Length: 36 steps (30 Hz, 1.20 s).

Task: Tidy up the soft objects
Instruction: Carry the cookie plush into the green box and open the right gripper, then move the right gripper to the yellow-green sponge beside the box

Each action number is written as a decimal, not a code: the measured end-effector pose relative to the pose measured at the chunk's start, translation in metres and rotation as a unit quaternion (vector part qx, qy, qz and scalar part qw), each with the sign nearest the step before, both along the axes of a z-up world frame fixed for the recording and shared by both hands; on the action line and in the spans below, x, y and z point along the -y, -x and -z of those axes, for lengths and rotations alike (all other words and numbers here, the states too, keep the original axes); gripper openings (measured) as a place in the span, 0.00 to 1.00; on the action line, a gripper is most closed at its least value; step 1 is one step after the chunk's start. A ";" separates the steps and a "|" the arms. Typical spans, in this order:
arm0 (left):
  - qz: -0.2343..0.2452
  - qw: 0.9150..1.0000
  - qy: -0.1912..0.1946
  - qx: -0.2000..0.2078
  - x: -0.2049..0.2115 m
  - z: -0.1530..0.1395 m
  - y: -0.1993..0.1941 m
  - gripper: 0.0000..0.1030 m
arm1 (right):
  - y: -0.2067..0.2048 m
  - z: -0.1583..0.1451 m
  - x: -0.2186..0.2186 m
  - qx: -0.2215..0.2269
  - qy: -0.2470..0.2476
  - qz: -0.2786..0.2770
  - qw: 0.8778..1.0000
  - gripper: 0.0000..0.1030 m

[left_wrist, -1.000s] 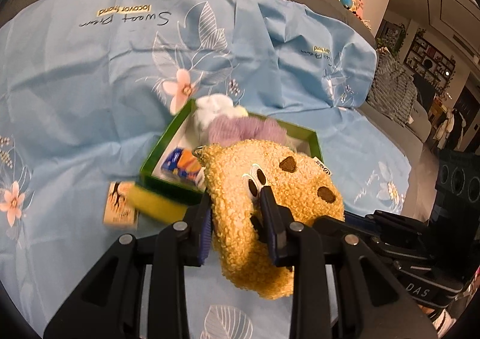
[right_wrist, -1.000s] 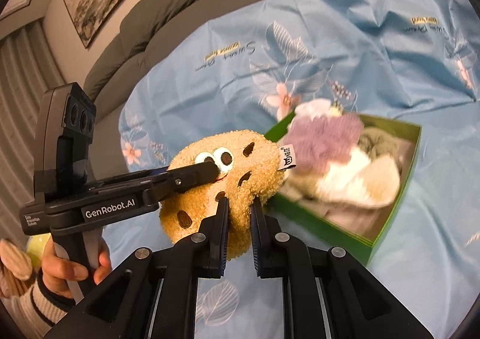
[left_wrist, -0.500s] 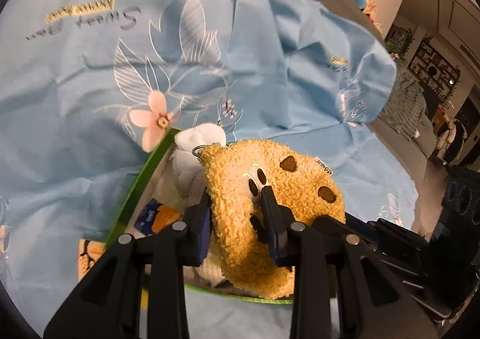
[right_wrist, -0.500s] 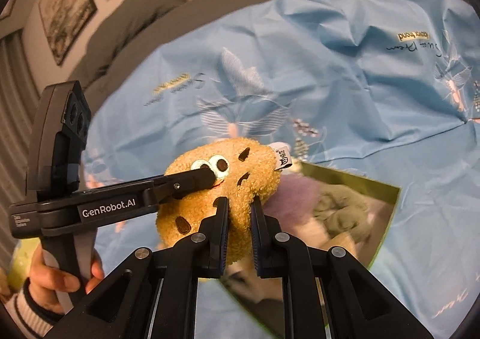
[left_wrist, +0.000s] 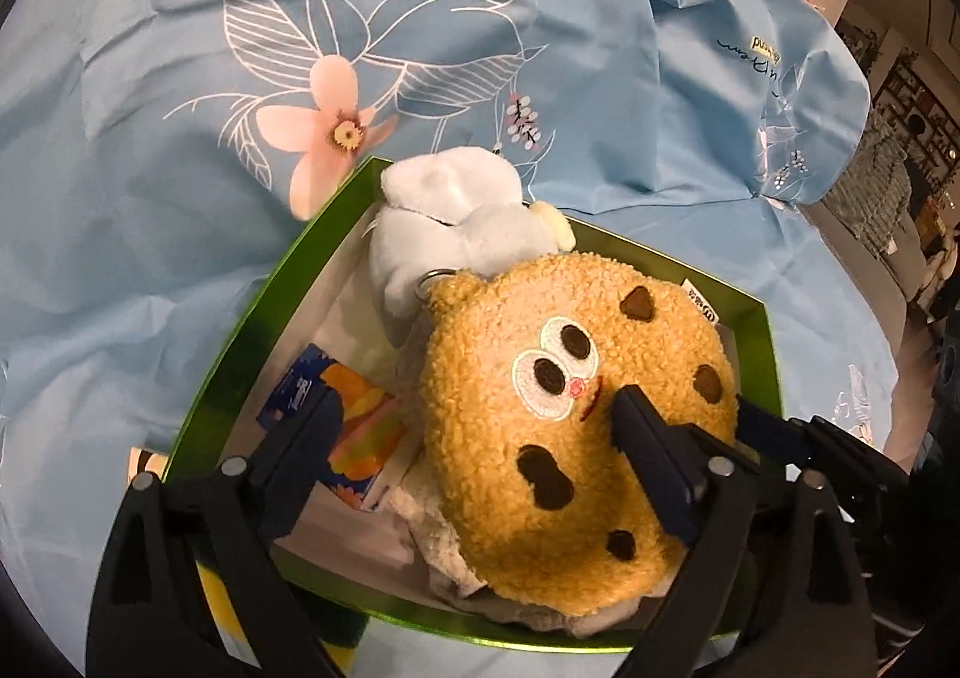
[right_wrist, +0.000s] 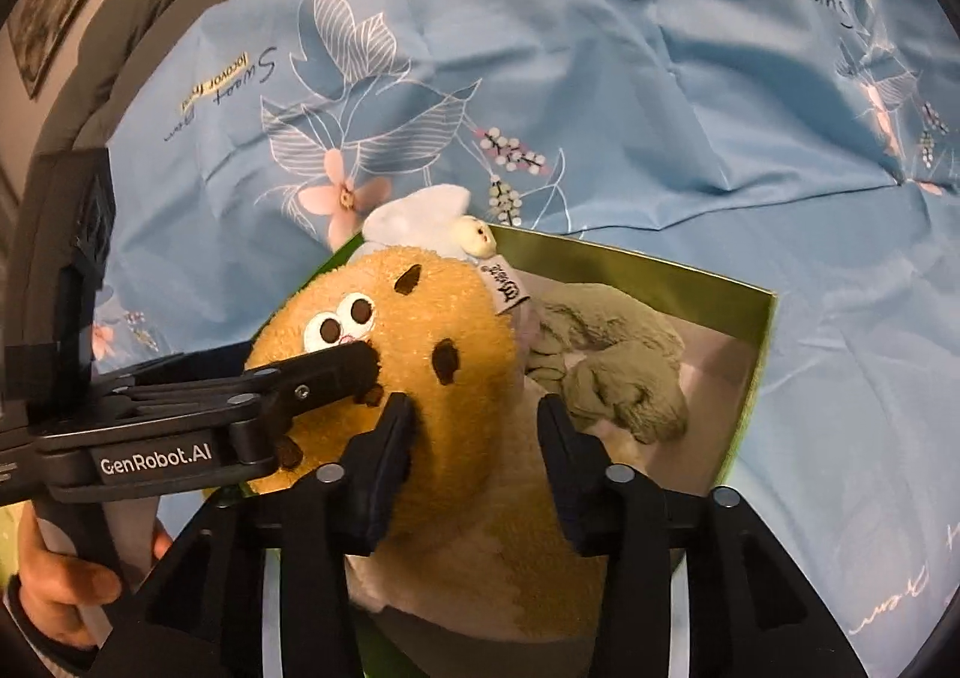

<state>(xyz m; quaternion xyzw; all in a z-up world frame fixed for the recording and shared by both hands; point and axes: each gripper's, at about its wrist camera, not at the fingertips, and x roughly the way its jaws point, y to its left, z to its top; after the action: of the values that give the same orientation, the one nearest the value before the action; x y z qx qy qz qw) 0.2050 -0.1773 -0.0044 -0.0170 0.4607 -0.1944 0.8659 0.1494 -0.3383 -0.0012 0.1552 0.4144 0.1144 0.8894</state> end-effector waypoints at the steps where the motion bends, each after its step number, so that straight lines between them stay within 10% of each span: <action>1: -0.002 1.000 0.001 0.002 -0.002 -0.002 0.002 0.90 | 0.003 -0.002 0.002 0.002 0.000 0.002 1.000 0.44; 36: -0.027 0.994 0.028 0.100 -0.076 -0.042 0.153 0.99 | 0.151 -0.066 -0.042 0.095 0.032 -0.009 0.995 0.74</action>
<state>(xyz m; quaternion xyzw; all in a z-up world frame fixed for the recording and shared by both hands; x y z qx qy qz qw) 0.0521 -0.1017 0.0381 -0.0346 0.3656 -0.1845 0.9117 -0.0018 -0.2964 0.0652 0.1109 0.3330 0.1236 0.9282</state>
